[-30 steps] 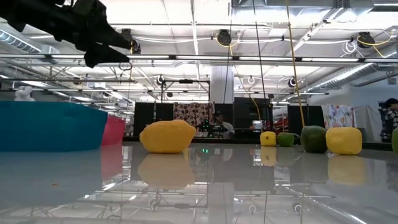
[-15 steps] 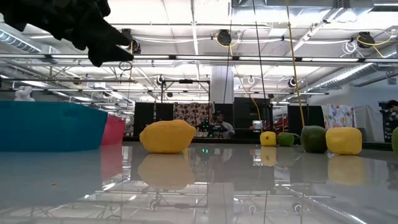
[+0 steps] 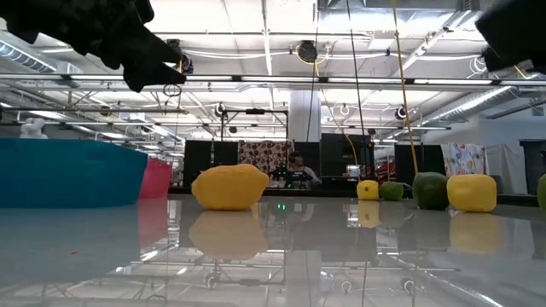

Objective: Sort produce into baskets
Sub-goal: Put the white garlic into the pink bin

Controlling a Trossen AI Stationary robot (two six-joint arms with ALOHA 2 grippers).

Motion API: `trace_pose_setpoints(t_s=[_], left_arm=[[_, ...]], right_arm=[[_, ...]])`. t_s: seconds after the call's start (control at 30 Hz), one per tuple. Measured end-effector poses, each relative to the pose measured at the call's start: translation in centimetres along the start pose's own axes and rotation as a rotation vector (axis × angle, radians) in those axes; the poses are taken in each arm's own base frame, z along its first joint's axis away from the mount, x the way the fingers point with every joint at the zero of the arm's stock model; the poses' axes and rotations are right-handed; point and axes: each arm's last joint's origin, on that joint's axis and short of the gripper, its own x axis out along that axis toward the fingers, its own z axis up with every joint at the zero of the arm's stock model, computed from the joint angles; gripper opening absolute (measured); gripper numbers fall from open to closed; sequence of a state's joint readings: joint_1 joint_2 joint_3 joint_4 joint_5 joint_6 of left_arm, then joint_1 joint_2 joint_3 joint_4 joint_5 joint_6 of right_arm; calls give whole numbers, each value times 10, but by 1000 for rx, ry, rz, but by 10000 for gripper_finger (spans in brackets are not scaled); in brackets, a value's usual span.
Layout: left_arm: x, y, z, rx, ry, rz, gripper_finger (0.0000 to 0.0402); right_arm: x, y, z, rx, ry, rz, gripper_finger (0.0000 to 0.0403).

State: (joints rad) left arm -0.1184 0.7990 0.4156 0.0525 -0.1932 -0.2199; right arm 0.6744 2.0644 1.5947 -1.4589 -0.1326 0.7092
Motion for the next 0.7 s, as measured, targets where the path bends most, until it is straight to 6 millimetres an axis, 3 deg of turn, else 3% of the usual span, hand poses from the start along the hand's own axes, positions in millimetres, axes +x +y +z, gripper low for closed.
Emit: trace_pose_setpoints(t_s=[0.43, 0.7], left_arm=[[0, 0, 0, 0, 0, 1, 263], [0, 0, 0, 0, 0, 2, 263]], right_arm=[[39, -6, 4, -10, 38, 6, 235], [46, -4, 8, 14, 8, 32, 212]])
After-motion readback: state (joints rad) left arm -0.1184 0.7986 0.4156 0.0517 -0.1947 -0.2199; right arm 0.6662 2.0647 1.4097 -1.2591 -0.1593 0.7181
